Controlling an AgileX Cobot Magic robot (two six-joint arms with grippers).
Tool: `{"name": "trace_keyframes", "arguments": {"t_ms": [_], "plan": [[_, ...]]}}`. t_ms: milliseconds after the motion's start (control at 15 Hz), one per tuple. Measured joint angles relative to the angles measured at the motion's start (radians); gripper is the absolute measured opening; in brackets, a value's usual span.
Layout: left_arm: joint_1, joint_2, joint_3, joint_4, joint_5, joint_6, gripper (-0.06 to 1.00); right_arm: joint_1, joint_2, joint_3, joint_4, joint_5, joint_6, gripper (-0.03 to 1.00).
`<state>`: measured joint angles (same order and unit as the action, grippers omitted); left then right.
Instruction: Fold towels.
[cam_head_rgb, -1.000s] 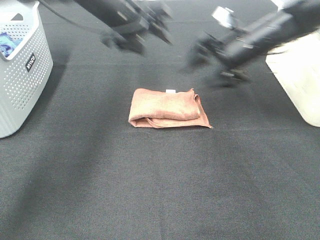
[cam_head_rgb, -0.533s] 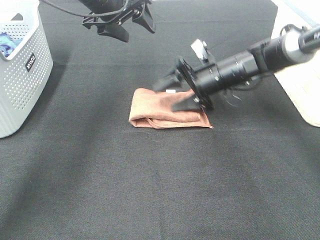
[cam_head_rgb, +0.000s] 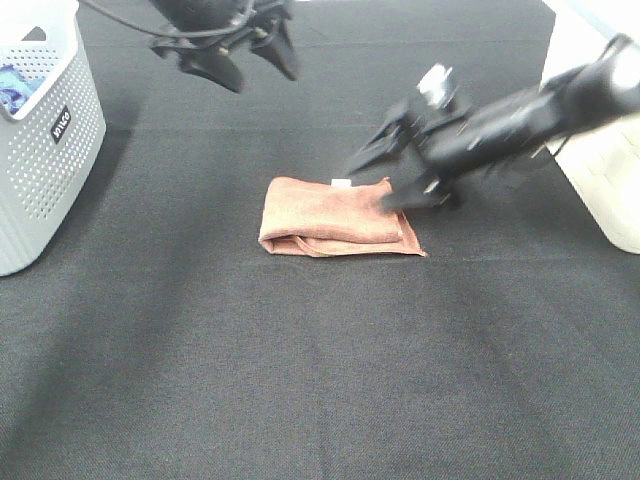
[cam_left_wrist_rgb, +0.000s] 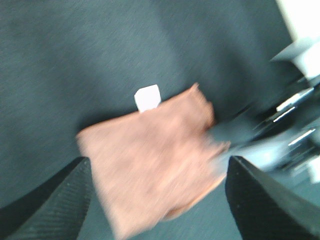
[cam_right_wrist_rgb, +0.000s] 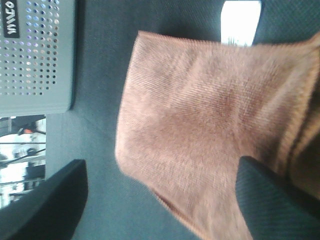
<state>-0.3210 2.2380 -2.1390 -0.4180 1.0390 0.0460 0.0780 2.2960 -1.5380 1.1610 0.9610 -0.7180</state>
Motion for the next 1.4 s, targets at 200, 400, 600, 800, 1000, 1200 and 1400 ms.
{"name": "trace_keyframes", "arguments": {"t_ms": [200,400,600,800,1000,1200,1400], "plan": [[0.0,-0.1,0.0,0.094,0.084,-0.001,0.71,-0.001,-0.152,0.0,-0.234,0.019,0.163,0.76],[0.0,-0.192,0.0,0.181,0.169,-0.025,0.71,-0.001,-0.325,0.0,-0.476,0.074,0.336,0.76],[-0.001,-0.284,0.019,0.303,0.175,-0.079,0.71,-0.001,-0.47,0.0,-0.602,0.129,0.412,0.76],[-0.015,-0.443,0.136,0.418,0.175,-0.115,0.71,-0.001,-0.631,0.009,-0.668,0.189,0.427,0.76],[-0.027,-0.712,0.45,0.491,0.175,-0.184,0.71,-0.001,-0.841,0.112,-0.695,0.226,0.433,0.76],[-0.027,-1.03,0.861,0.502,0.177,-0.247,0.71,-0.001,-1.071,0.323,-0.813,0.239,0.512,0.76],[-0.027,-1.312,1.17,0.504,0.178,-0.286,0.71,-0.001,-1.291,0.523,-0.917,0.24,0.566,0.76]]}}
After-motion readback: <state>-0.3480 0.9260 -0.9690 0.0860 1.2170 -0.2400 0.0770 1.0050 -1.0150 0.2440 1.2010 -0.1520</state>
